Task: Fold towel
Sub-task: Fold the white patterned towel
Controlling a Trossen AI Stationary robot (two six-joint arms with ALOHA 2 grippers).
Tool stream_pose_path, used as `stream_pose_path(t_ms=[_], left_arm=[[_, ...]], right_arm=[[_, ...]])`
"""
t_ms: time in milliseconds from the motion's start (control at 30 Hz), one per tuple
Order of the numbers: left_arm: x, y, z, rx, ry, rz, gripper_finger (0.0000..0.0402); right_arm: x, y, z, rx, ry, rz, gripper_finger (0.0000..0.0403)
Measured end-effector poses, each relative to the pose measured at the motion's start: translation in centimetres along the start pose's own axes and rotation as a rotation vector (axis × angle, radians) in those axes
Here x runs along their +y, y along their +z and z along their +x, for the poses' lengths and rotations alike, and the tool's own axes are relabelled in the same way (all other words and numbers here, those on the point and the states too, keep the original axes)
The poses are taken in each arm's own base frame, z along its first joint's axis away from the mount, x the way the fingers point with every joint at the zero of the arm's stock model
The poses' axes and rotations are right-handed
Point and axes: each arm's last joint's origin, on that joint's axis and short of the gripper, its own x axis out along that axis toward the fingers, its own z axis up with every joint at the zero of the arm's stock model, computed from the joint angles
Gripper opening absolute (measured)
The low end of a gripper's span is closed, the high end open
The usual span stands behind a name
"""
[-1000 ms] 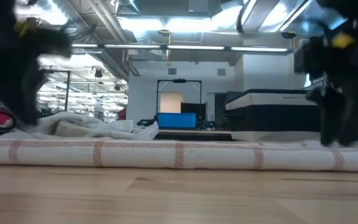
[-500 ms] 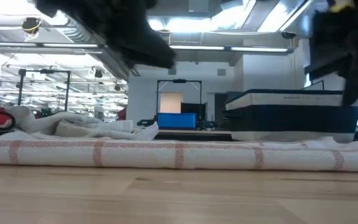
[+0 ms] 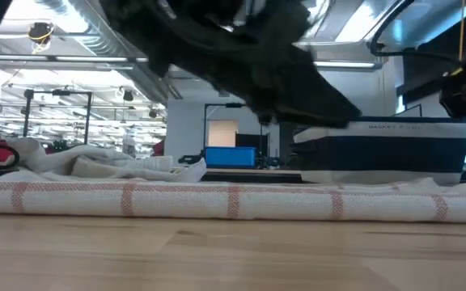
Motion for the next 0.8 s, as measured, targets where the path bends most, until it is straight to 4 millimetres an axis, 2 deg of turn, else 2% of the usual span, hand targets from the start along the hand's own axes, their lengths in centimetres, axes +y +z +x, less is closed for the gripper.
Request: stream_pose_path(t_ms=[133, 233, 533, 800], left_arm=[[0.2, -1.3, 2.2, 0.032, 0.012, -0.004, 0.0127], [0.2, -2.2, 3.0, 0.053, 0.014, 0.009, 0.0127], [0.9, -2.8, 3.3, 0.09, 0.028, 0.043, 0.0127], [0.8, -3.0, 3.3, 0.113, 0.022, 0.054, 0.0127]], right_arm=[[-0.1, -0.1, 0.5, 0.004, 0.068, 0.045, 0.0298], [-0.2, -0.2, 0.9, 0.001, 0.073, 0.058, 0.0287], [0.1, -0.8, 3.0, -0.022, 0.052, 0.092, 0.0247], [0.4, -1.0, 4.1, -0.077, 0.088, 0.103, 0.0189]])
